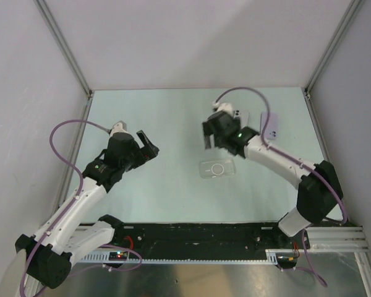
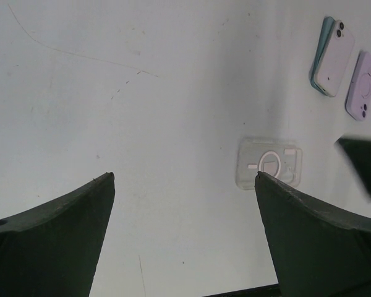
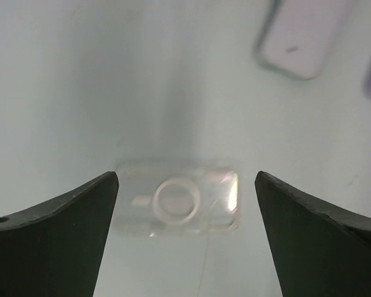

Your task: Put the phone into the phone case

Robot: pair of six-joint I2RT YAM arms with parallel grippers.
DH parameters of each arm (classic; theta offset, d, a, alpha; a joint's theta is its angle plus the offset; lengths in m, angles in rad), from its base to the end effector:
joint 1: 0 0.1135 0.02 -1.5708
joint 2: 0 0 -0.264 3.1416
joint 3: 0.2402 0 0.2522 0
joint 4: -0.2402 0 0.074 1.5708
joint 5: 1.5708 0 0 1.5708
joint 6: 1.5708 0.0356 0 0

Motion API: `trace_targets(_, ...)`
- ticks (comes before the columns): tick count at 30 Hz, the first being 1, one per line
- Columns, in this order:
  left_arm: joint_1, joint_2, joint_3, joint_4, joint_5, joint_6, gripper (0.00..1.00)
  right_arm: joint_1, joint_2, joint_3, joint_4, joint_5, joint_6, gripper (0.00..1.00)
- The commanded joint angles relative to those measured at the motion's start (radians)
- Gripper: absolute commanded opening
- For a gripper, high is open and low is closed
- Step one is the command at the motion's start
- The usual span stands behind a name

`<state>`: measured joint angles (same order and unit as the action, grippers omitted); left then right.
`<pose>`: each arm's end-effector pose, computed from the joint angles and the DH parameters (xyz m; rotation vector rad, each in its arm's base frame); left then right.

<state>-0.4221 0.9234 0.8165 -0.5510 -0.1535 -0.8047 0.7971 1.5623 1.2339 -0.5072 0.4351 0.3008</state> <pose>0.1821 -0.0758 0.2908 -0.5146 2.2076 -0.4978 0.2485 0.2329 0.2764 -0.3752 2.2780 0.0285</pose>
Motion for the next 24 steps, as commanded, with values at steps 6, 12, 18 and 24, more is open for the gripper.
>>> trace_targets(6,0.009,-0.005,0.003,0.013,0.030,0.016,0.98,-0.392,0.313,0.316,0.005,-0.026,0.160,1.00)
trace_targets(12,0.008,-0.006,0.000,0.012,0.047,0.033,0.98,-0.491,0.538,0.537,-0.012,-0.079,0.143,0.99)
trace_targets(18,0.009,0.013,0.012,0.012,0.060,0.038,0.98,-0.529,0.696,0.727,-0.086,-0.113,0.124,0.99)
trace_targets(24,0.009,0.021,0.022,0.014,0.063,0.041,0.98,-0.554,0.749,0.779,-0.109,-0.143,0.104,0.99)
